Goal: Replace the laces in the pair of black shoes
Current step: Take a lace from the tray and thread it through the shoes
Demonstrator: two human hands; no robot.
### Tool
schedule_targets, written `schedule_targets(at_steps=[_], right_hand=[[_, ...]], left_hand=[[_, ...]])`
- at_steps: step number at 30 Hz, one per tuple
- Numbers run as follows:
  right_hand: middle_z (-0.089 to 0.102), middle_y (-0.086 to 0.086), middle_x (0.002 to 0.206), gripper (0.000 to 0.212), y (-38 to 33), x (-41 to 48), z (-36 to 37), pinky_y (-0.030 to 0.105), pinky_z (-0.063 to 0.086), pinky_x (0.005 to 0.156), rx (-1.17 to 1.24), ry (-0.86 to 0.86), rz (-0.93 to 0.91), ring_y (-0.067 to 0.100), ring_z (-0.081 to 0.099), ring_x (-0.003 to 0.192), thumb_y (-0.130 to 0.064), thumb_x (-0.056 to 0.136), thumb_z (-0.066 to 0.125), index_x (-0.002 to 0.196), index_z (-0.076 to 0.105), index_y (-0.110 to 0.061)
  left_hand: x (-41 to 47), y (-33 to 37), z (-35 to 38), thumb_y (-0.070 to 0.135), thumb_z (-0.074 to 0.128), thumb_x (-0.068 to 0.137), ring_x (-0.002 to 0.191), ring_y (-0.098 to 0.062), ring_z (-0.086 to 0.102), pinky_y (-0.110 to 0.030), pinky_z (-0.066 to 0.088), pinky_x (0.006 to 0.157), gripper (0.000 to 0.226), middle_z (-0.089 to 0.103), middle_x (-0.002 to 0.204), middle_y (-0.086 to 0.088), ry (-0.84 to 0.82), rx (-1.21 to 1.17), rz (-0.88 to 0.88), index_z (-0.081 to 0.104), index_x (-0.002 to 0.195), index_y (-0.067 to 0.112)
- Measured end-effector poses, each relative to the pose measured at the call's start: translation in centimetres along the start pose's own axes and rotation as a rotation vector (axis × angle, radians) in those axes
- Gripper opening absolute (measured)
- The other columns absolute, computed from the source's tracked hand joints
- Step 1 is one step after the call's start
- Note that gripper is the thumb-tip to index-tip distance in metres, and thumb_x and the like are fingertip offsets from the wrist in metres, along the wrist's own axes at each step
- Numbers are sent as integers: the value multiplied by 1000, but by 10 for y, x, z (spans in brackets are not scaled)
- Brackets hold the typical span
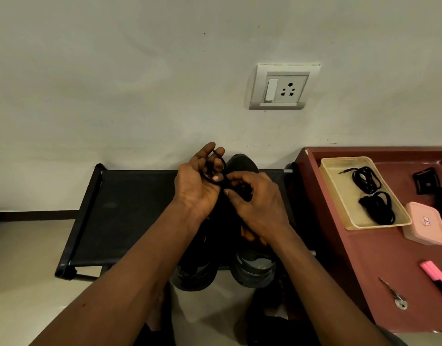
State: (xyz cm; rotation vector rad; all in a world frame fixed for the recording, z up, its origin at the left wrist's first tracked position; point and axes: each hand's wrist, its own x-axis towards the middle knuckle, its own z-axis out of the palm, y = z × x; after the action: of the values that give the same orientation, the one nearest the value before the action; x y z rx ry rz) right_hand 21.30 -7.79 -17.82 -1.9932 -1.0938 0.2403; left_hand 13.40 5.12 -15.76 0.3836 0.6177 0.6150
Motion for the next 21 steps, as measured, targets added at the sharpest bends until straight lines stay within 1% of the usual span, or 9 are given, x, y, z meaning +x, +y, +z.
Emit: schedule_targets(at_steps=[2,4,7,9,12,14,16,19,21], right_hand=[[68,-18,103,20,0,0,1,13,41,87,-43,36,-18,6,54,109,-27,91,77,111,75,-28],[67,-20,99,11,0,1,0,11,39,85,-21,40,-9,5,55,108,-25,92,76,103,76,-28],[64,-23,91,7,2,3,-4,23,49,81,29,2,24,3,59,99,-24,94,73,99,74,-29],[66,-17,93,7,4,4,-8,32,54,81,54,16,41,5,61,97,-22,96,71,99,71,-29],[67,-15,94,10,7,8,-16,40,57,83,94,104,28,11,63,98,-18,96,70,98,73,-27],[69,-13,96,13,10,10,-22,40,58,85,126,144,37,11,66,97,-16,96,70,100,75,-27],[70,-13,99,18,14,12,-28,34,59,85,161,143,57,6,67,96,-14,97,69,103,77,-30],[72,-12,101,24,18,12,-34,24,58,85,211,50,55,3,68,98,-10,97,69,108,79,-29],[76,-11,100,23,17,11,-35,23,59,83,313,8,70,6,71,98,-8,95,72,109,78,-25]], left_hand=[[0,-2,-1,3,29,100,68,-13,59,-20,35,53,42,72,96,-14,4,-40,-29,64,122,6],[1,-2,-2,5,29,102,68,-14,60,-20,35,55,41,72,96,-13,8,-73,-39,65,121,7],[1,0,-2,3,33,101,68,-13,62,-21,38,58,39,72,96,-12,16,2,3,65,123,6],[1,2,-1,0,39,98,71,-12,66,-22,44,61,37,74,99,-9,67,258,105,67,122,7],[-4,9,-6,12,52,101,89,-16,74,-27,58,74,24,76,105,-1,160,907,286,72,115,18],[-7,13,-14,27,60,99,95,-13,71,-37,60,87,19,74,106,6,156,1362,441,71,114,25],[-12,14,-18,35,63,94,104,-14,66,-43,56,95,24,68,116,7,145,1675,637,69,116,27],[-17,9,-11,34,65,90,114,-12,61,-46,51,101,33,62,129,9,-25,1679,848,66,123,27],[-20,-2,-5,27,68,93,107,-1,65,-36,56,98,34,68,118,15,-218,1535,751,66,126,26]])
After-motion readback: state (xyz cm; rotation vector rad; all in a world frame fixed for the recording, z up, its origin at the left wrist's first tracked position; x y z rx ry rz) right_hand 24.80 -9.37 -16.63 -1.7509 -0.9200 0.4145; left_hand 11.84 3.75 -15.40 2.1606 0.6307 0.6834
